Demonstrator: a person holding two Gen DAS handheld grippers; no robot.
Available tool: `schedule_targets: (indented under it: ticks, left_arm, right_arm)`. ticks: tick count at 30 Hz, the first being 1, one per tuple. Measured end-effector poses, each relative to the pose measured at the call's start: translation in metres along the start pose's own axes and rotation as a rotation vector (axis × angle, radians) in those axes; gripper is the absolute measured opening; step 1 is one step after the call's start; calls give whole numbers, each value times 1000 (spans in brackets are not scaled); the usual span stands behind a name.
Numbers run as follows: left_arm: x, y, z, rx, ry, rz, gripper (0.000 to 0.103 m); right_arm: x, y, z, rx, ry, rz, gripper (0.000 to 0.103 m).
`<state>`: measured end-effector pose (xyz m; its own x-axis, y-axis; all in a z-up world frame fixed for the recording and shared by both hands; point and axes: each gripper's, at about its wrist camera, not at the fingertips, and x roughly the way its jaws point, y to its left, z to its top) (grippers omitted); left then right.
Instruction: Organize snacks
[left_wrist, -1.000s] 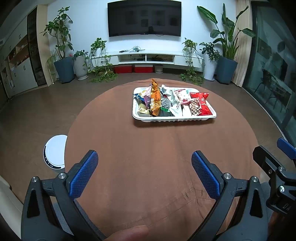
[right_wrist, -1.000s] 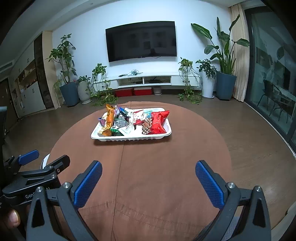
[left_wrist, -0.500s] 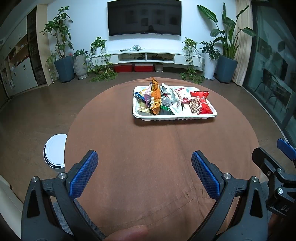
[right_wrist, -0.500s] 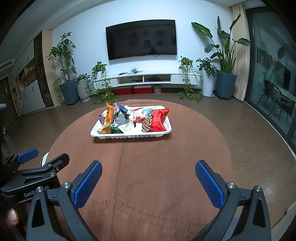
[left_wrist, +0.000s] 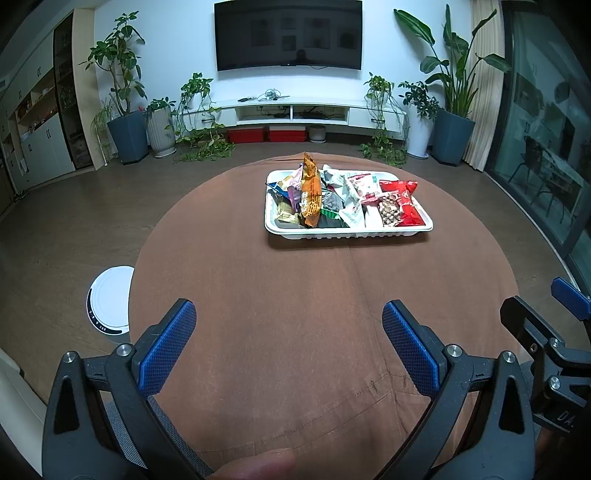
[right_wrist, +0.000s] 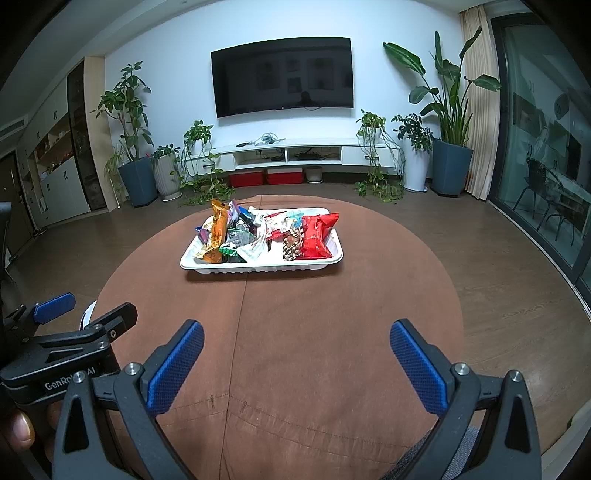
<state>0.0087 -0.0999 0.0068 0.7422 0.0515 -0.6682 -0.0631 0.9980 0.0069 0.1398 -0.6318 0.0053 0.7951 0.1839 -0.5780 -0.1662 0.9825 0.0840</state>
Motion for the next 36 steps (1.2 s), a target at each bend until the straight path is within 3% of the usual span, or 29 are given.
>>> schedule_targets:
  ticks: [36]
  left_arm:
    - [3, 3, -5, 2, 11, 1, 102]
  right_arm:
    - [-3, -1, -2, 1, 8, -1, 103]
